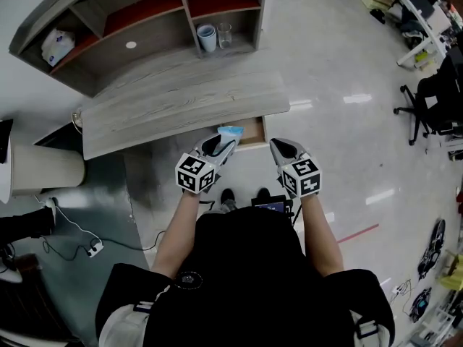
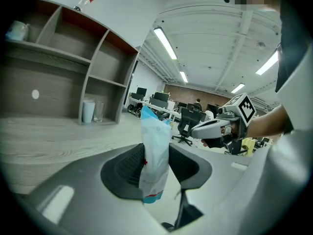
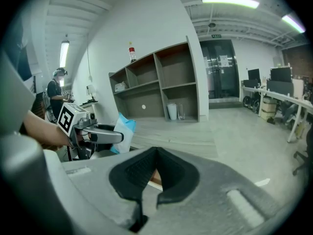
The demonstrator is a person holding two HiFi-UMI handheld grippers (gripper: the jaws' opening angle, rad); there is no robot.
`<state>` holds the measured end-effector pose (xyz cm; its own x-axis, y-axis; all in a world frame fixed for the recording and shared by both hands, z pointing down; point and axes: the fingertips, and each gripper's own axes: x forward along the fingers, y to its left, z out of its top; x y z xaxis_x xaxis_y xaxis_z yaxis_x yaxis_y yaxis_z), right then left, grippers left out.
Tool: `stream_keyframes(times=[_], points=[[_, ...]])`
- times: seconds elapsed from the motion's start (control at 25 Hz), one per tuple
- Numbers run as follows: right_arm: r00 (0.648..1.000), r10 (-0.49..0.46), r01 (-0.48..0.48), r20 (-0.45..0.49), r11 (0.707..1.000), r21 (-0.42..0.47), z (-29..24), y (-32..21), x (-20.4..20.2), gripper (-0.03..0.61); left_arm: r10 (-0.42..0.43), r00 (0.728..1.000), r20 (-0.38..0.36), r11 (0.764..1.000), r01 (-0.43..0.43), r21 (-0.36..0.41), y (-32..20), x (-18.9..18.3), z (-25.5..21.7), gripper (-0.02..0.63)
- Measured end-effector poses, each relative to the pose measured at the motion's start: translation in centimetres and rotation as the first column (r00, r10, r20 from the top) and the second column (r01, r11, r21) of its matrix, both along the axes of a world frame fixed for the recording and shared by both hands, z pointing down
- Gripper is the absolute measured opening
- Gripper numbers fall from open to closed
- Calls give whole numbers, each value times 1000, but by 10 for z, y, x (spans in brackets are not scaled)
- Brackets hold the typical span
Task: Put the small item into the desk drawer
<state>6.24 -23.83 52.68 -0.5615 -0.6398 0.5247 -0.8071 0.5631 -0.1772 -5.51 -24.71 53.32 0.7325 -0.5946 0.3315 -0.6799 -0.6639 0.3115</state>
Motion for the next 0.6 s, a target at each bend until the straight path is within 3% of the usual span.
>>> stream_keyframes(times=[0.6], points=[[987,-159,158,17,987,26,-14,-31,12,0,-149,989,-3,988,149,37,-12,19,-18,160]])
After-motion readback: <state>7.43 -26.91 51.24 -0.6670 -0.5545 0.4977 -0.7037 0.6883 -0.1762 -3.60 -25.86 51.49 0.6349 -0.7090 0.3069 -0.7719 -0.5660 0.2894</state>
